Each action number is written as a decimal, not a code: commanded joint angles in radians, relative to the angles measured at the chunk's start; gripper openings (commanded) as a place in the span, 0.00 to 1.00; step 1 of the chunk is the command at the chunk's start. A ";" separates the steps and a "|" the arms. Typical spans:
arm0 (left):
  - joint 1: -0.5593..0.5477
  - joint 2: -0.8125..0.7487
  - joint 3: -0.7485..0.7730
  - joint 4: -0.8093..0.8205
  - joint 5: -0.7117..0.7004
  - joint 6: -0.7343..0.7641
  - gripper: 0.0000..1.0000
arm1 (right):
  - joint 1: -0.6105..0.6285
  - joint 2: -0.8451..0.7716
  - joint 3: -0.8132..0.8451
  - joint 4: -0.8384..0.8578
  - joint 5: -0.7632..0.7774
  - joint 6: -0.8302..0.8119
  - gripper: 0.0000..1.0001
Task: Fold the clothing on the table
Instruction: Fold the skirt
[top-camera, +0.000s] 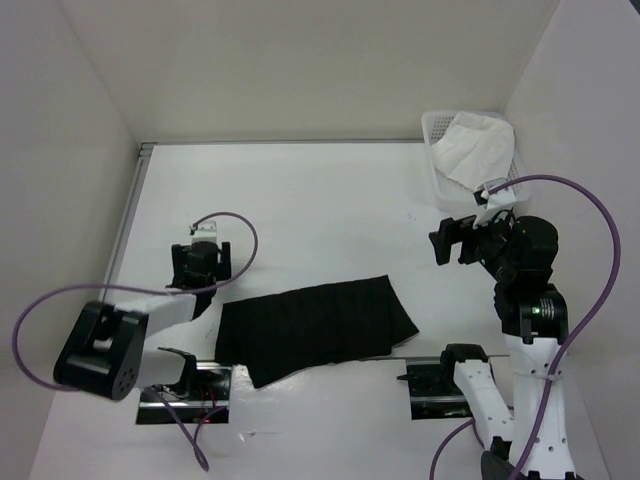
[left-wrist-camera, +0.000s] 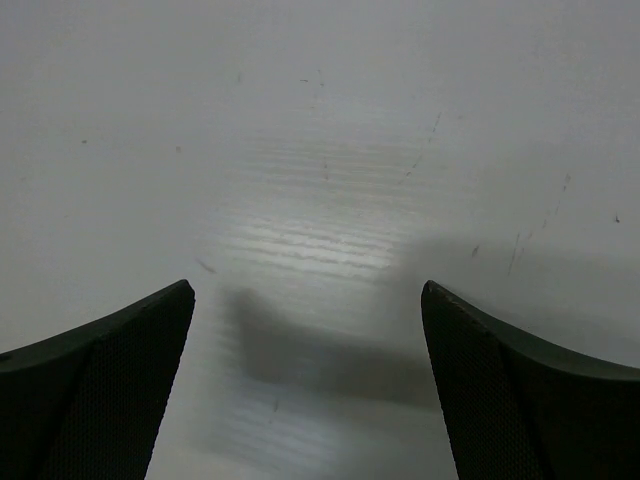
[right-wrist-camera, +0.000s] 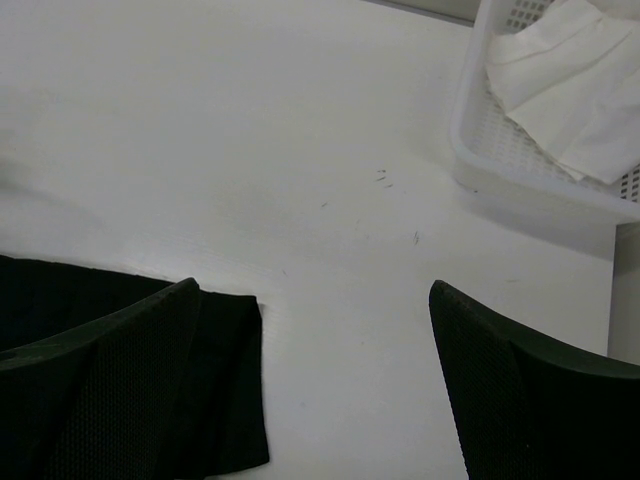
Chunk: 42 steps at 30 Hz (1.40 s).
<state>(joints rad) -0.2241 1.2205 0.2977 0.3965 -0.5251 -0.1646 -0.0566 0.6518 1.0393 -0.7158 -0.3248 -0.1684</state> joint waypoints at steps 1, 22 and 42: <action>0.012 0.188 0.096 0.091 0.077 -0.056 1.00 | 0.006 0.011 -0.013 0.052 0.012 0.012 0.99; 0.020 -0.097 -0.103 0.232 0.116 0.069 1.00 | 0.006 0.011 -0.013 0.052 0.003 0.012 0.99; 0.020 -1.247 -0.307 -0.267 -0.071 -0.088 1.00 | 0.024 -0.046 -0.022 0.052 0.012 0.003 0.99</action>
<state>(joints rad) -0.2035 0.0013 0.0566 0.1864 -0.6846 -0.3618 -0.0418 0.6239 1.0206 -0.7090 -0.3138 -0.1692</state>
